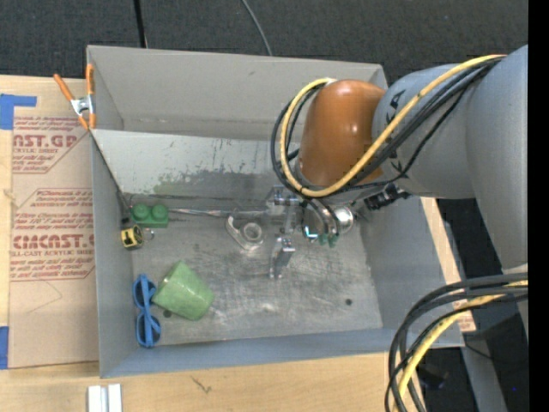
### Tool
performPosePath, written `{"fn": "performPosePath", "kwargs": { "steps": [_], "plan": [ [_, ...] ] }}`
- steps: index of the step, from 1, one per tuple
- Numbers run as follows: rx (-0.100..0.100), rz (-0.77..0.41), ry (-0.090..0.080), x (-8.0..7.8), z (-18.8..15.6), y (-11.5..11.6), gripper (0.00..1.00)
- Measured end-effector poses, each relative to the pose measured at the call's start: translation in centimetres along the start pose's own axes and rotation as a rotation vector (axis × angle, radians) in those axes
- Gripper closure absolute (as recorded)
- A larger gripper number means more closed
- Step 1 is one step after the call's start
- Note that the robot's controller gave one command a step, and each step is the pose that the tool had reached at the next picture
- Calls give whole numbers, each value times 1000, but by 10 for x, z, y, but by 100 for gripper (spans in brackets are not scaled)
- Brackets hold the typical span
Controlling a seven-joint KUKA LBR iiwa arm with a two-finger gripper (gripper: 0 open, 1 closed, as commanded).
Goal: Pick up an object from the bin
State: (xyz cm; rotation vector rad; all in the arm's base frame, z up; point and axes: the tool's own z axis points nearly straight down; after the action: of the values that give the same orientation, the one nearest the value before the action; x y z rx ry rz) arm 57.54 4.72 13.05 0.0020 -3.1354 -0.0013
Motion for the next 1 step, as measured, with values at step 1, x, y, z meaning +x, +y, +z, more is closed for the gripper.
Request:
{"fn": "performPosePath", "kwargs": {
  "steps": [1],
  "plan": [
    [2, -426, -16, -5, 57, 70, 0]
  ]
}}
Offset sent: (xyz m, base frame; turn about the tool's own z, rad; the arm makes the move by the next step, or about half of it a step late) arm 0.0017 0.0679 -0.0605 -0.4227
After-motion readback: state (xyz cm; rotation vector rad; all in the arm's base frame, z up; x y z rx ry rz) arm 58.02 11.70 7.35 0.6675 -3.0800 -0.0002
